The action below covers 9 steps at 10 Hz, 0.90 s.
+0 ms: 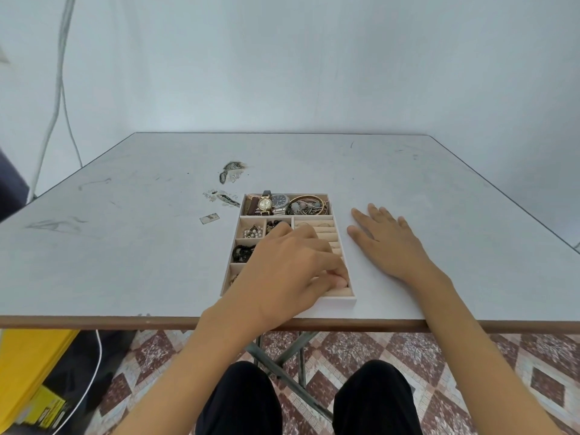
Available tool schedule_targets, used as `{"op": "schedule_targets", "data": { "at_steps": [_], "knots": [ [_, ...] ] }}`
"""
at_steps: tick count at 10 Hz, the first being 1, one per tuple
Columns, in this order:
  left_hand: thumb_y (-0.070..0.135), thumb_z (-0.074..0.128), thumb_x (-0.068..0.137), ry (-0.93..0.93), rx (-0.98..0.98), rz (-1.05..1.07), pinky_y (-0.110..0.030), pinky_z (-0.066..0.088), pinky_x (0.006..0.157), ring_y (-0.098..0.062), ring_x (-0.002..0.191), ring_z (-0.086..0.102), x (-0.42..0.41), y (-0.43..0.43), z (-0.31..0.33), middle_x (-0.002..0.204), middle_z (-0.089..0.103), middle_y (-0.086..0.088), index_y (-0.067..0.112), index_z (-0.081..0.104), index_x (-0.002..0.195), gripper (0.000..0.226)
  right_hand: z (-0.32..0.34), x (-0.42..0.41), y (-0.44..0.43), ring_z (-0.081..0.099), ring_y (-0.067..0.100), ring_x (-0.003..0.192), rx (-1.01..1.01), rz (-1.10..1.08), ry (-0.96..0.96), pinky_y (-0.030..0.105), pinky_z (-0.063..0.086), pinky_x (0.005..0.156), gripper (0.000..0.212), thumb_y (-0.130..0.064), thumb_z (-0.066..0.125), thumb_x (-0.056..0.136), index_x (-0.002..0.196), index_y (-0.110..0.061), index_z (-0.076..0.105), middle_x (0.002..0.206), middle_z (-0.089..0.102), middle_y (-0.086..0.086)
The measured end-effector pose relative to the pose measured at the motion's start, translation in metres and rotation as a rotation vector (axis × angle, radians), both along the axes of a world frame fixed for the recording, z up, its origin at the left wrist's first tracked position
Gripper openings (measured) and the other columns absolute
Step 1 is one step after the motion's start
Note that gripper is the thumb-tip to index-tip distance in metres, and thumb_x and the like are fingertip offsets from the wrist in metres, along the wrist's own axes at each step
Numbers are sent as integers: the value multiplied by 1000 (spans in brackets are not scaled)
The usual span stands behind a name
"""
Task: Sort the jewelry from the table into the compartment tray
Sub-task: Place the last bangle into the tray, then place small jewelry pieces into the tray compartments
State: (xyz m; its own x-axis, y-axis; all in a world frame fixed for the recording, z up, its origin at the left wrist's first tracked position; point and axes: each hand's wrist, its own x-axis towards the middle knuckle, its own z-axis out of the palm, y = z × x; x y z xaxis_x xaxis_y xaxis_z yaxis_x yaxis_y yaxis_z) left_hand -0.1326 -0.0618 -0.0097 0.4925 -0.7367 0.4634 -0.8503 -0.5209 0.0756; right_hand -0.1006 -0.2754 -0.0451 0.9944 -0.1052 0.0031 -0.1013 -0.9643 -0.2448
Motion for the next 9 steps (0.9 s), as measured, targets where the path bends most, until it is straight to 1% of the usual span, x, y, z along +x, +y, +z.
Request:
{"op": "schedule_targets", "data": {
  "at_steps": [1,2,3,4,5,6,9],
  "knots": [
    [42,58,84,-35,0,-7,-30,36,65,-10,77,54,1,2,-2,75,66,17,36,73,82,17,0,0,0,-1,17,149,3,-1,-3,40,-2,119,54,-48,21,101,152,-31,15,162,4,1],
    [42,57,85,-25,-1,-19,-31,35,65,-10,77,54,2,2,-4,76,67,17,36,74,85,18,1,-1,0,-1,17,149,9,-2,-2,40,-2,119,54,-48,21,101,152,-31,15,162,3,1],
    [44,52,87,-2,8,-34,-27,26,69,-9,79,53,2,3,-4,80,67,18,36,74,87,24,1,0,0,-1,17,149,2,-1,-3,40,-2,119,54,-48,21,101,152,-31,15,162,3,1],
    [44,47,89,36,27,-56,-29,29,73,-8,82,53,3,5,-2,83,66,18,36,74,90,28,0,0,0,0,17,149,-2,-2,-5,40,-2,119,54,-48,21,101,152,-31,15,162,4,1],
    [43,49,89,66,34,-69,-37,35,77,-7,85,54,3,8,-2,86,65,18,36,74,94,26,0,0,0,-1,17,149,-4,-1,-6,40,-2,120,54,-48,20,101,152,-31,14,162,3,1],
    [45,48,90,97,30,-90,-39,39,78,-7,87,55,5,11,-3,89,65,17,36,74,96,28,0,-1,1,-2,17,149,-7,-2,-1,40,-3,120,54,-47,20,101,152,-31,14,162,2,0],
    [46,45,92,146,31,-120,-38,37,85,-5,93,54,10,15,-7,96,64,19,36,72,104,31,0,-1,2,-2,16,149,-4,0,-2,40,-3,120,54,-48,19,101,152,-31,13,162,2,0]
  ]
}}
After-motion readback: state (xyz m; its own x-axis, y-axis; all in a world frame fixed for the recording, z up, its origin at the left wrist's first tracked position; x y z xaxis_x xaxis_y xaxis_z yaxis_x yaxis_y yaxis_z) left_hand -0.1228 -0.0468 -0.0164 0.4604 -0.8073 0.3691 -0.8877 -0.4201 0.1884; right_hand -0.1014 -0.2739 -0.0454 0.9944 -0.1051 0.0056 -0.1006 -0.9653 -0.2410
